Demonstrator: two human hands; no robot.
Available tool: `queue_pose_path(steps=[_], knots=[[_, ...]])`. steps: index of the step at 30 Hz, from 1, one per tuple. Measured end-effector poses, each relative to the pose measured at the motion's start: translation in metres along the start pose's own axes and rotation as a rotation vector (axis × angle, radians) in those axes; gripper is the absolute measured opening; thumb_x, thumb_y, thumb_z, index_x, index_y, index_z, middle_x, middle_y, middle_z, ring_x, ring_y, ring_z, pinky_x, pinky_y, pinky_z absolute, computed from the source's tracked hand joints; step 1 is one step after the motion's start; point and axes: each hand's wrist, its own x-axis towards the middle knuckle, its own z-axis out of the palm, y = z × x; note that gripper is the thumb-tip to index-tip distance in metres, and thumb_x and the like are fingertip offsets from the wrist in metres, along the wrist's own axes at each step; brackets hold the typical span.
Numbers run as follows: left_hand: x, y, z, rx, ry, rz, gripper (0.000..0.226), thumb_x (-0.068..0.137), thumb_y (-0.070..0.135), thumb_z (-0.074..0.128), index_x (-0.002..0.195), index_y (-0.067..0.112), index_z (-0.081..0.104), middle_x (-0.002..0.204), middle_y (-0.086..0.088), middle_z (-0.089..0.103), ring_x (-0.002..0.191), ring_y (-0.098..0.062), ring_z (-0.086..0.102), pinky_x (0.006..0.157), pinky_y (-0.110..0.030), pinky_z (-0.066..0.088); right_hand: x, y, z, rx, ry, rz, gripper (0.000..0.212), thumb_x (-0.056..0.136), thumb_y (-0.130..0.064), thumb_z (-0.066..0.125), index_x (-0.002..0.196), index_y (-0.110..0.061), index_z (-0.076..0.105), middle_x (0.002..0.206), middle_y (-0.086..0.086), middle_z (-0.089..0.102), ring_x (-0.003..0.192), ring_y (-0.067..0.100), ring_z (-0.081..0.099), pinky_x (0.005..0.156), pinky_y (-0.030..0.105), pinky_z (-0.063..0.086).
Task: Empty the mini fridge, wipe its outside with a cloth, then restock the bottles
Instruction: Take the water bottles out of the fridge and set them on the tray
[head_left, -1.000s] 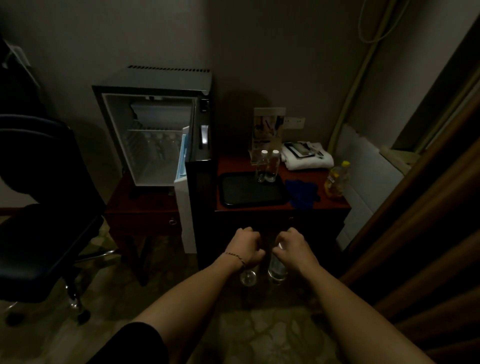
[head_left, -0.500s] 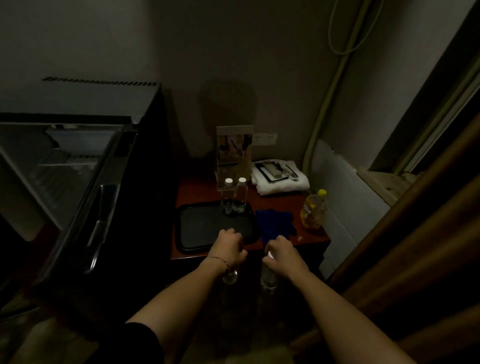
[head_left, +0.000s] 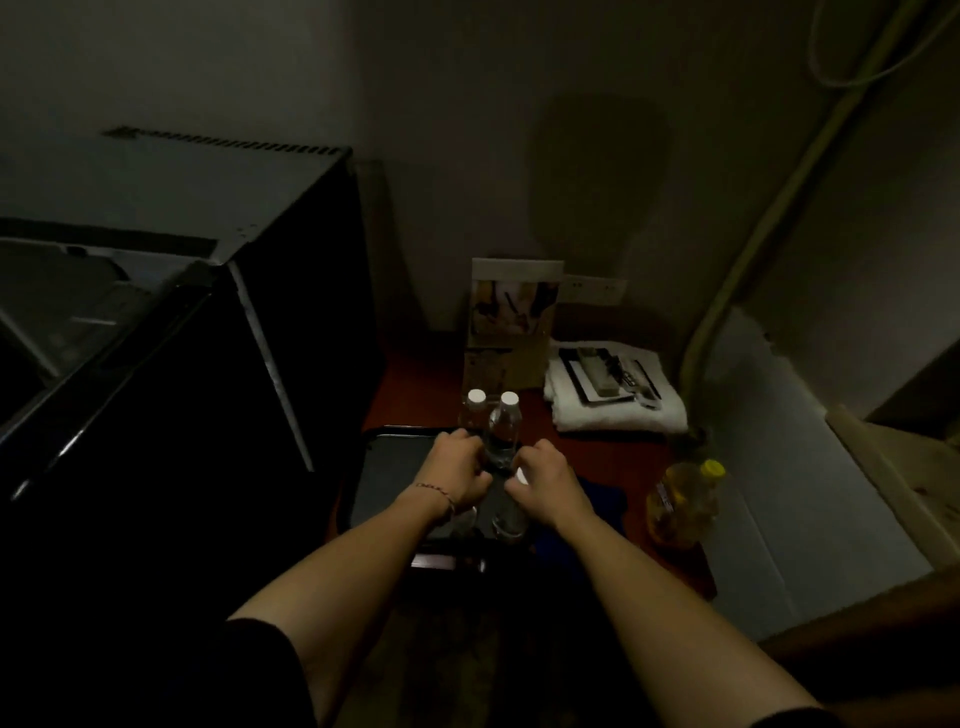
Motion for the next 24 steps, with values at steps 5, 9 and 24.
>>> queue_pose_path(steps=[5,9,24], knots=[[0.042,0.002,0.016,-0.033,0.015,-0.104,0.022,0.086,0.028,0.063,0.105,0.017,0.062,0.116,-0.007,0.057,0.112,-0.028,0.048,0.094,-0.033,0.041,0.052,0.022,0.006,-0.011,-0.064,-0.063,0.016,0.087,-0.027,0.065,0.095,-0.017,0.055,0.105,0.0,0.044,0.09,0.023,0.054,0.079,0.038,0.049],[0.061,-0.006,0.022,-0.039,0.008,-0.177,0.019,0.085,0.03,0.064,0.099,0.017,0.063,0.113,-0.006,0.058,0.109,-0.027,0.051,0.093,-0.034,0.043,0.083,0.032,0.007,0.026,-0.067,-0.061,0.018,0.087,-0.025,0.066,0.093,-0.02,0.05,0.106,0.002,0.045,0.092,0.022,0.053,0.082,0.037,0.049],[0.101,-0.021,0.037,-0.039,-0.015,-0.126,0.013,0.083,0.019,0.065,0.093,0.012,0.07,0.103,-0.004,0.064,0.097,-0.022,0.058,0.083,-0.031,0.048,0.123,0.037,0.023,0.12,-0.038,0.05,0.024,0.083,-0.017,0.067,0.093,-0.02,0.046,0.102,0.003,0.047,0.087,0.023,0.051,0.074,0.035,0.045]])
